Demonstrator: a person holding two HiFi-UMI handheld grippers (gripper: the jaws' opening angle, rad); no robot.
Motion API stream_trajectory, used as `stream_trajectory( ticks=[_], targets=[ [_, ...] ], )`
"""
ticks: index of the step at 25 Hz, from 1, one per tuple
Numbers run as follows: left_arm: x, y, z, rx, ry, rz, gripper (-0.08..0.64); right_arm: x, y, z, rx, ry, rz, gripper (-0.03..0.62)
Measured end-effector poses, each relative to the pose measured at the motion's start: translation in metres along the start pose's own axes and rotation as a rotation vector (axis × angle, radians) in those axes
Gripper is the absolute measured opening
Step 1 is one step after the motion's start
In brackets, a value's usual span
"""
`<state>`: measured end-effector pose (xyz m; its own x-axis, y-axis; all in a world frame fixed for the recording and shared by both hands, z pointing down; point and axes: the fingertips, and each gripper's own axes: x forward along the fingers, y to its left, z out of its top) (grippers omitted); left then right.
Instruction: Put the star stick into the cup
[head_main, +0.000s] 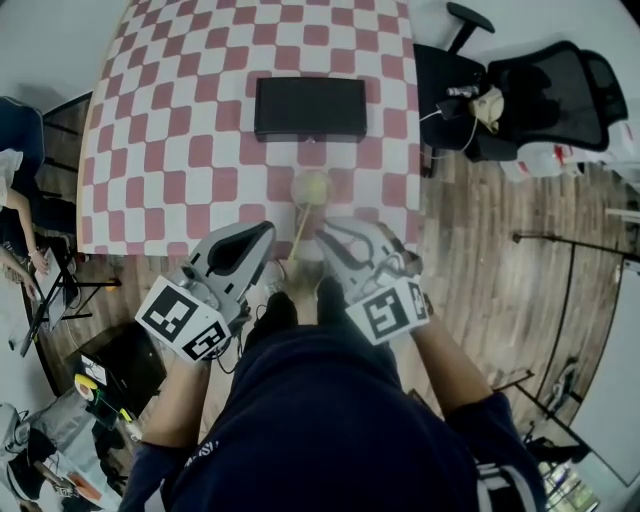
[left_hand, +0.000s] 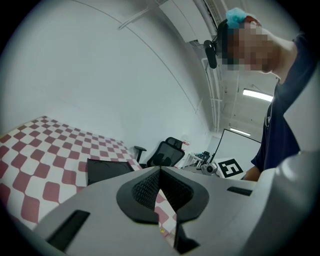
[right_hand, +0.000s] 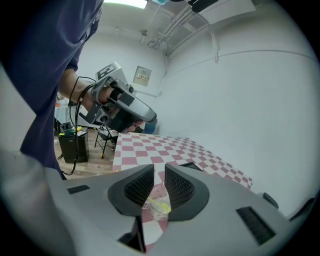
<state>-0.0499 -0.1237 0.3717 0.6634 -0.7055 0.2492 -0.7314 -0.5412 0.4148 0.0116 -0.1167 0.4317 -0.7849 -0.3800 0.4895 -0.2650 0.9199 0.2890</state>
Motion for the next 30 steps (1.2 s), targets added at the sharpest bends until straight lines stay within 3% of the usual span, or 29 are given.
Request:
stream_trajectory(
  ticks=[10,14,19,30],
  targets=[
    [0.001,-0.011,0.024,0.058,-0.019,-0.028,0.031,-0.016,-0.039,0.033,0.078,-0.115,-0.101,0.043],
    [0.002,-0.013,0.031,0.076,-0.022,-0.038,0.031,-0.024,-0.055,0.044,0.167,-0.176,-0.14,0.034],
    [0.004,-0.017,0.04,0.1,-0.026,-0.054,0.031,-0.033,-0.068,0.051,0.276,-0.199,-0.168,0.025],
    [0.011,-0.023,0.047,0.118,-0.024,-0.082,0.031,-0.048,-0.083,0.049,0.376,-0.223,-0.185,0.015]
  ],
)
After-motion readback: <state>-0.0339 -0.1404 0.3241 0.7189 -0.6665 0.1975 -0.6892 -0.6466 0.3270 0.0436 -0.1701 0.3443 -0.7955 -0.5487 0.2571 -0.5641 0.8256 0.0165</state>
